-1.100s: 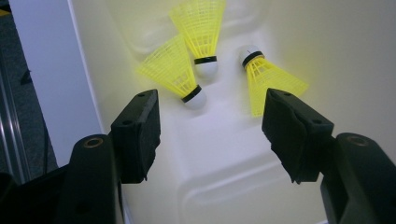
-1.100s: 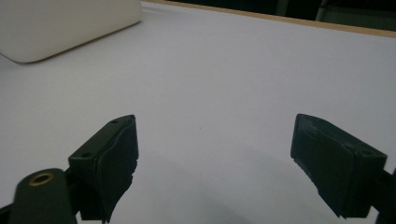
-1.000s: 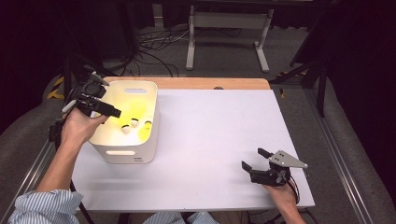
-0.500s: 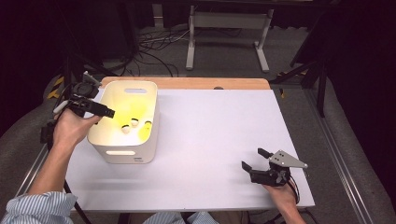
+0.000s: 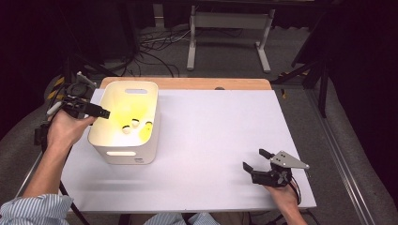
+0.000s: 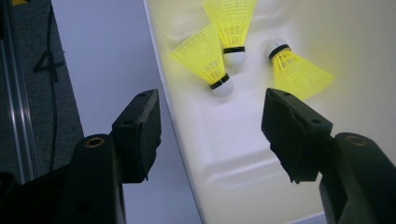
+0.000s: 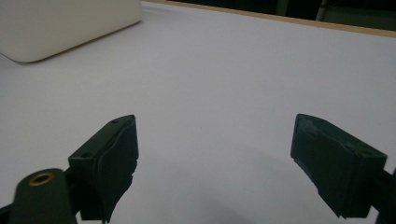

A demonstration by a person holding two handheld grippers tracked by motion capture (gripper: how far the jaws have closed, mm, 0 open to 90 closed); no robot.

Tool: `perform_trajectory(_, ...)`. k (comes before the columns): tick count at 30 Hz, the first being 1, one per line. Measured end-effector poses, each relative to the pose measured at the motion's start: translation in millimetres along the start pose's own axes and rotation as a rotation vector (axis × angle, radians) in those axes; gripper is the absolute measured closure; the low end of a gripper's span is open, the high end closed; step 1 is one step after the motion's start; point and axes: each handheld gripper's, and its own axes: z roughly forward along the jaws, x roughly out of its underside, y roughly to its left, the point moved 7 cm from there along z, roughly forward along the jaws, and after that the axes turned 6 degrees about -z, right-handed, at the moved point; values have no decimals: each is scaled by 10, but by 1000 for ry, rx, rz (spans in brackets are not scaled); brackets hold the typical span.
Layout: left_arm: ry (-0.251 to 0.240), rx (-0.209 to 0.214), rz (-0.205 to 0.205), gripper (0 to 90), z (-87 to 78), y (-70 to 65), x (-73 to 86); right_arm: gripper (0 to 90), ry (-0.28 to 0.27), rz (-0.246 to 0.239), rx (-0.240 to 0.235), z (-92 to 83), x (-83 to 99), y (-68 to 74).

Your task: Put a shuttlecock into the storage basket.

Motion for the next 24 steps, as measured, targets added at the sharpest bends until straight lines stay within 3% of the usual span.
perform_trajectory(24, 3, 0, -54, 390, -24, 199, 93, 154, 0, 0, -1, 1, 0, 0)
